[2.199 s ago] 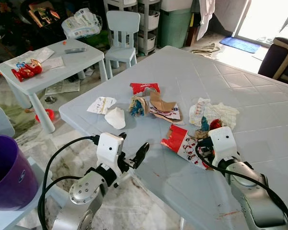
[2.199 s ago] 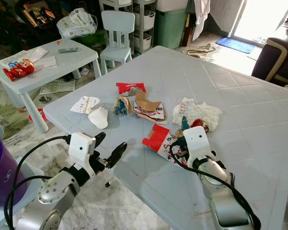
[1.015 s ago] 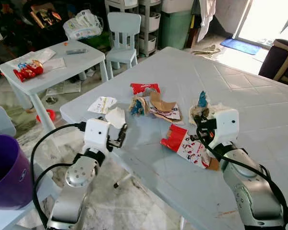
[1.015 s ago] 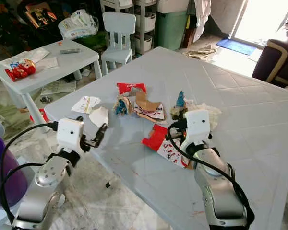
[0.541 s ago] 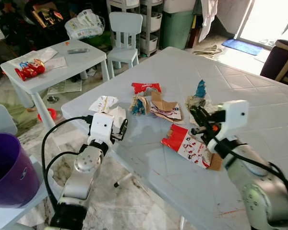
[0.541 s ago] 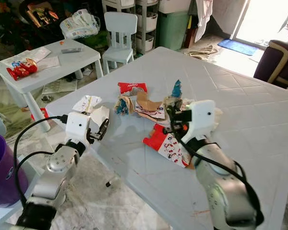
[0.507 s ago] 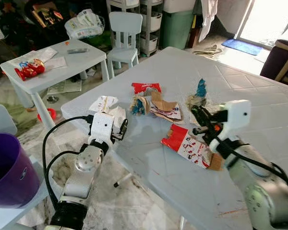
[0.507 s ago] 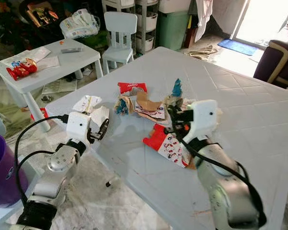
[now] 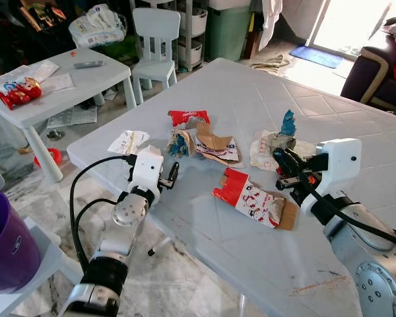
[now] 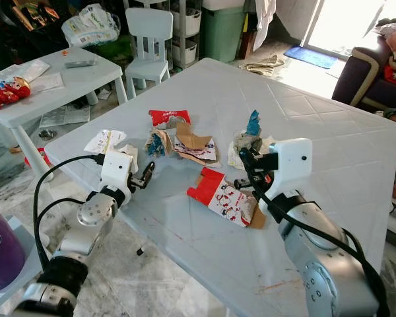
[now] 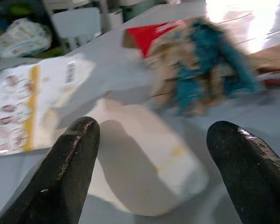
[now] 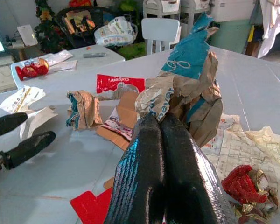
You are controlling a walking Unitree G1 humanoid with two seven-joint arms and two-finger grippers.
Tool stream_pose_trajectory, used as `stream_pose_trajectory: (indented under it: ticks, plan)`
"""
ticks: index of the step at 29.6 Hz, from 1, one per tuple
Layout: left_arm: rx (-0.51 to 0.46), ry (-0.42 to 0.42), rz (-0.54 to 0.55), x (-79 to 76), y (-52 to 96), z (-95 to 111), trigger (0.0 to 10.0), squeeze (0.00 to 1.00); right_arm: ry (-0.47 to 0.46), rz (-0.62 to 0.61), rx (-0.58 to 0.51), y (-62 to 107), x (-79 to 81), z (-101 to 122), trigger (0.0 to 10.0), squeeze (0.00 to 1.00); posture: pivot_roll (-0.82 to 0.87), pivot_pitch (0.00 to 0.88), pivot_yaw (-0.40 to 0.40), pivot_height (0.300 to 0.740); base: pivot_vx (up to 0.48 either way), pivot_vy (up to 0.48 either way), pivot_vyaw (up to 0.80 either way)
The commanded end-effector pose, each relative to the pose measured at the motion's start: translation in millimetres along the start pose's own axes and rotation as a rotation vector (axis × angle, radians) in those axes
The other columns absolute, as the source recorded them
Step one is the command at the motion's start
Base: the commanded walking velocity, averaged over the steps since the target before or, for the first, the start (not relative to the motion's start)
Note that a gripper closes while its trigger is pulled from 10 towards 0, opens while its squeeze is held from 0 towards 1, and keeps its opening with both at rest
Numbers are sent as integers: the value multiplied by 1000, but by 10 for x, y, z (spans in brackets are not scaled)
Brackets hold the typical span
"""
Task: Picking trash to rubbish bin
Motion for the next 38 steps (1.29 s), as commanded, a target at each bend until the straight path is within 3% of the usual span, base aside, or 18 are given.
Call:
stream_pose_trajectory:
  ticks: [1,5,6,7,18,32,38]
  plan:
    - [-5,-9,5,6,-14,-5,10000,0,16,-8,-17,35,-18,86,0,0,-163,91,-89,740,0,0,0]
    - [8,-21,15,62,-1,-51,10000,0,11,-2,-11,27,2,76,0,0,-158,94,-88,740,0,0,0]
    - [11,-22,0,52,1,-59,3216,0,10,-1,-10,25,6,77,0,0,-157,96,-87,740,0,0,0]
    - [11,-23,-11,44,-1,-63,0,0,10,-1,-9,24,8,78,0,0,-157,97,-87,740,0,0,0]
    - [3,-13,-59,-47,-20,-68,0,0,1,-1,2,13,19,48,0,0,-146,95,-82,740,0,0,0]
    - [-2,-19,-50,-6,-23,-67,0,0,9,11,-1,-16,26,44,0,0,-139,83,-87,740,0,0,0]
    - [-8,-35,-3,91,-13,-61,0,0,13,13,-3,-31,27,44,0,0,-136,74,-88,740,0,0,0]
Point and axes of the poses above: a point about 5 cm out from each wrist's last joint towards the gripper, its own y axis pointing back from the gripper into the wrist, its own z axis along the axis of the wrist's last joint, x = y × z, the point moved 5 cm from there along -y, pointing out of the wrist towards the gripper, and after that the axes turned 12 degrees about y, right-handed, at the moved point
